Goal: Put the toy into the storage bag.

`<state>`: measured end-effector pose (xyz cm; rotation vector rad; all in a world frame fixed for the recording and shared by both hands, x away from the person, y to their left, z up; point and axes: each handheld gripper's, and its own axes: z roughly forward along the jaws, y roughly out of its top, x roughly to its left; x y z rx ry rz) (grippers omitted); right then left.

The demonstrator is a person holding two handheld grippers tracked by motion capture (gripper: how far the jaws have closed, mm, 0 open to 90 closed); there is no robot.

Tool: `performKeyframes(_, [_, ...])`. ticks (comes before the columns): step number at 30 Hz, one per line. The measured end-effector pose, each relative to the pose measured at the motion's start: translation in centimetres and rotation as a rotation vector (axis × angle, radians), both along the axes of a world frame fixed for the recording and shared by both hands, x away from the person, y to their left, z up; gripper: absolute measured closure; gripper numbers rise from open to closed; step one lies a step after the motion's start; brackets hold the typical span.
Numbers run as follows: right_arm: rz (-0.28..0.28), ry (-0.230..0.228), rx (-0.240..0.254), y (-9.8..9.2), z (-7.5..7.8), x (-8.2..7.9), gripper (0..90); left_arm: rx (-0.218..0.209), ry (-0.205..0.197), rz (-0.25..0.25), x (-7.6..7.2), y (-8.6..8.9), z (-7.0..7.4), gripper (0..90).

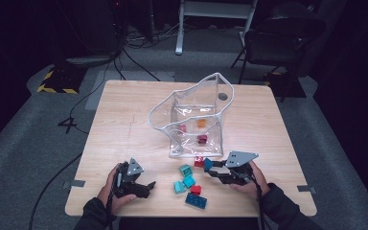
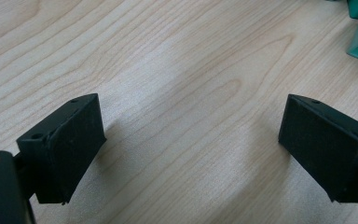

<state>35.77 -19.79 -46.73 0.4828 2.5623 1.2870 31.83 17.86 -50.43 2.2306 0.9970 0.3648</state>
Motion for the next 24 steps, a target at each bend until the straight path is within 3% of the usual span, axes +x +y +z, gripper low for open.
performKeyframes(10, [-0.038,-0.026,0.043,-1.0,2.1,0.1,63.0,0.000,0.000,0.000,0.0,0.0,0.0,7.1])
performKeyframes(24, [-0.057,-0.111,0.089,-1.5,6.5,-0.1,63.0,0.000,0.000,0.000,0.0,0.0,0.0,7.0])
